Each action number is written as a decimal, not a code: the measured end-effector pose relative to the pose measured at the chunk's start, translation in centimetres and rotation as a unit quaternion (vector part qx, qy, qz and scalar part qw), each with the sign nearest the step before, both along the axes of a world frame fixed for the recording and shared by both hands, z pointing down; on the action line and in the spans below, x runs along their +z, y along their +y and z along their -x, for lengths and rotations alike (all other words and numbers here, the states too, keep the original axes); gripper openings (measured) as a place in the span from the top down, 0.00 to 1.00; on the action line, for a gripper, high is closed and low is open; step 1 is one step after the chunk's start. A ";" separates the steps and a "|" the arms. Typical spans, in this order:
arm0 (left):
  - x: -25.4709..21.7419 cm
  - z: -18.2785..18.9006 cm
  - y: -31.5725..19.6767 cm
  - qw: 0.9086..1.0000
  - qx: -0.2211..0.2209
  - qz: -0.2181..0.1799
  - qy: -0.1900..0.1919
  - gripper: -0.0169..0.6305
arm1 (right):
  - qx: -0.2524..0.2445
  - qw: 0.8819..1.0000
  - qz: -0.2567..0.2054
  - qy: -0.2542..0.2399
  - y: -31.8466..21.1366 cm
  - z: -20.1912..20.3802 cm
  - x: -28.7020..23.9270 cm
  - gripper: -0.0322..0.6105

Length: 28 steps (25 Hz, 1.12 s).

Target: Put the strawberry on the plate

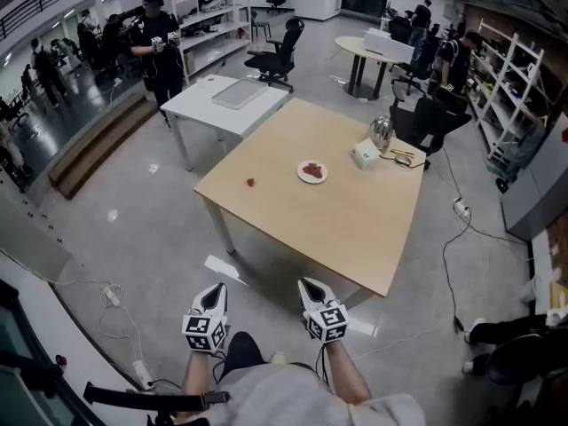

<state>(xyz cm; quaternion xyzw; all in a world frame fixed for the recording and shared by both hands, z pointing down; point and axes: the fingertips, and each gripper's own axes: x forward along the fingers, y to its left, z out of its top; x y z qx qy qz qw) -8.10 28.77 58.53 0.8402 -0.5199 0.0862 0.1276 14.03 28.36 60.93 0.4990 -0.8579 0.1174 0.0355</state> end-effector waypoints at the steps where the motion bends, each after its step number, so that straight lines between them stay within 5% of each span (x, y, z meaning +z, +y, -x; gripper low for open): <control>1: 0.1 0.0 -0.4 1.000 -0.001 0.001 0.000 0.95 | 0.001 1.000 0.002 0.000 -0.4 -0.1 0.2 0.94; 12: 0.1 1.0 -7.8 1.000 0.003 0.011 0.001 0.95 | -0.009 1.000 0.016 -0.002 -7.6 0.9 0.2 0.94; 28: -0.1 7.8 -23.3 0.998 0.056 0.012 0.003 0.95 | 0.044 0.998 0.029 0.016 -21.2 8.4 -0.7 0.94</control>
